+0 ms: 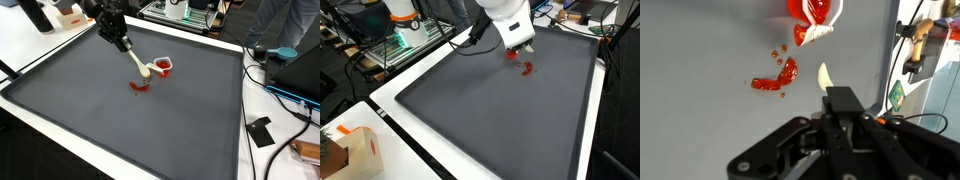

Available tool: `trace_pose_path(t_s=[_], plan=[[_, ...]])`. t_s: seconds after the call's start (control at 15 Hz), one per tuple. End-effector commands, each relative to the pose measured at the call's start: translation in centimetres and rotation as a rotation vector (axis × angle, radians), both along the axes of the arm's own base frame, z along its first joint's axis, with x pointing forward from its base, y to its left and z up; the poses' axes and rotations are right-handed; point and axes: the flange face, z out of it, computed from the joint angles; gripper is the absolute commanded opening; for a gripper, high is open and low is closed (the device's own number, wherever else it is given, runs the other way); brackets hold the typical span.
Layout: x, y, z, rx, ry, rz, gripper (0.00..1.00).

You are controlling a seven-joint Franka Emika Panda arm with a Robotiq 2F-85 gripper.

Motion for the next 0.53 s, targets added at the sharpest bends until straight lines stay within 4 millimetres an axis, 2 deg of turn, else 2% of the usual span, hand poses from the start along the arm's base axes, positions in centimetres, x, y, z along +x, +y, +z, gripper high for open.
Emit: trace_pose_path(t_s=[0.0,0.47], plan=[[-0.4,0.0,0.8,-0.023,0.014,-0.021,0.03],[-0.5,0.8,3.5,-0.069,0.006,-0.020,0.03]])
